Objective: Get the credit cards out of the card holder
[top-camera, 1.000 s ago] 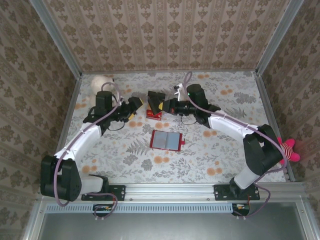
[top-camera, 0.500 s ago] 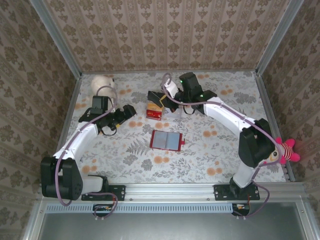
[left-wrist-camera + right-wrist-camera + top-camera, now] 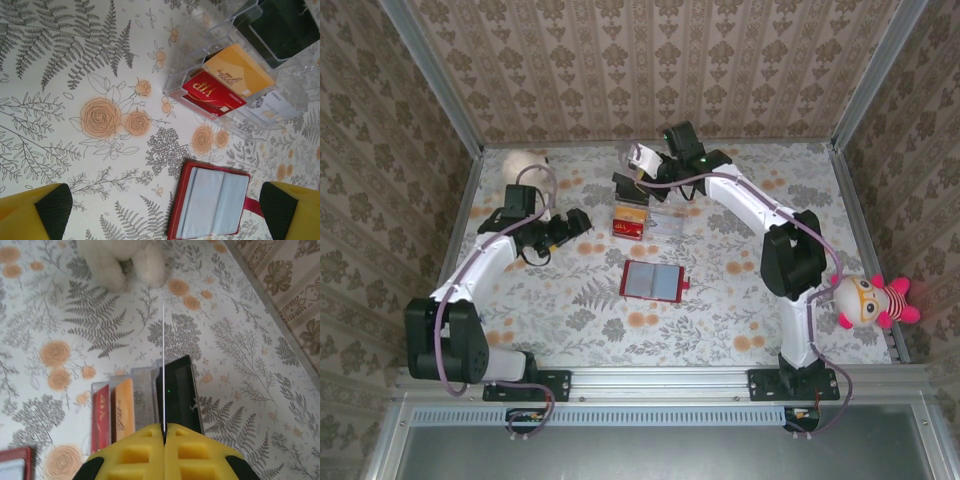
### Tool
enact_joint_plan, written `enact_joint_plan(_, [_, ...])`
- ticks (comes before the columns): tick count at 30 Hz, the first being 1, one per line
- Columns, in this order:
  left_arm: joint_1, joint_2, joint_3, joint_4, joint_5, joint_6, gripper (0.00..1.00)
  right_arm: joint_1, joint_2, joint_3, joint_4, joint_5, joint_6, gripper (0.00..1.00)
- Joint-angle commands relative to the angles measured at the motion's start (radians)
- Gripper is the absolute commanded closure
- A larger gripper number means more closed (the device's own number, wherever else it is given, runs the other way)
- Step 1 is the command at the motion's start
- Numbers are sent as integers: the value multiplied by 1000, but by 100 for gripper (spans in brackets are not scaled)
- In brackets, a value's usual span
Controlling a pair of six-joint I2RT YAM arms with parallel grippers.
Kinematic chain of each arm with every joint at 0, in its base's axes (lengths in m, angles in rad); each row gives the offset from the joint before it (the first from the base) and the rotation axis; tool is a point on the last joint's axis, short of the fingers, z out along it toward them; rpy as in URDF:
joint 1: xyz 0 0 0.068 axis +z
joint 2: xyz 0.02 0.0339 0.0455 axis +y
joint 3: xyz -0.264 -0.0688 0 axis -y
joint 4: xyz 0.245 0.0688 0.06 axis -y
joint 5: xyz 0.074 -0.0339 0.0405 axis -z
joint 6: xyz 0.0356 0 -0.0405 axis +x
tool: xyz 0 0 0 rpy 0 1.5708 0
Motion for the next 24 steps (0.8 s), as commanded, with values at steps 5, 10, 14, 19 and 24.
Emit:
enact_joint_plan(5, [15,37,45,-38,28,51,0,-32,96,97,-106,-26,-111,100])
enact_joint_plan(10, [14,49,42,-32,37,47,0,-39,130,116,-107,-35,-120,100])
enact_joint_plan(14, [17,55,44,-33,43,37,0,-38,148,128,-117,-52,-110,95])
enact_joint_plan(19, [17,54,45,-38,59,32,0,-36,155,126,-101,-45,-98,86])
enact_joint_plan(24, [18,48,42,-33,67,24,0,-25,144,129,-71,1,-49,76])
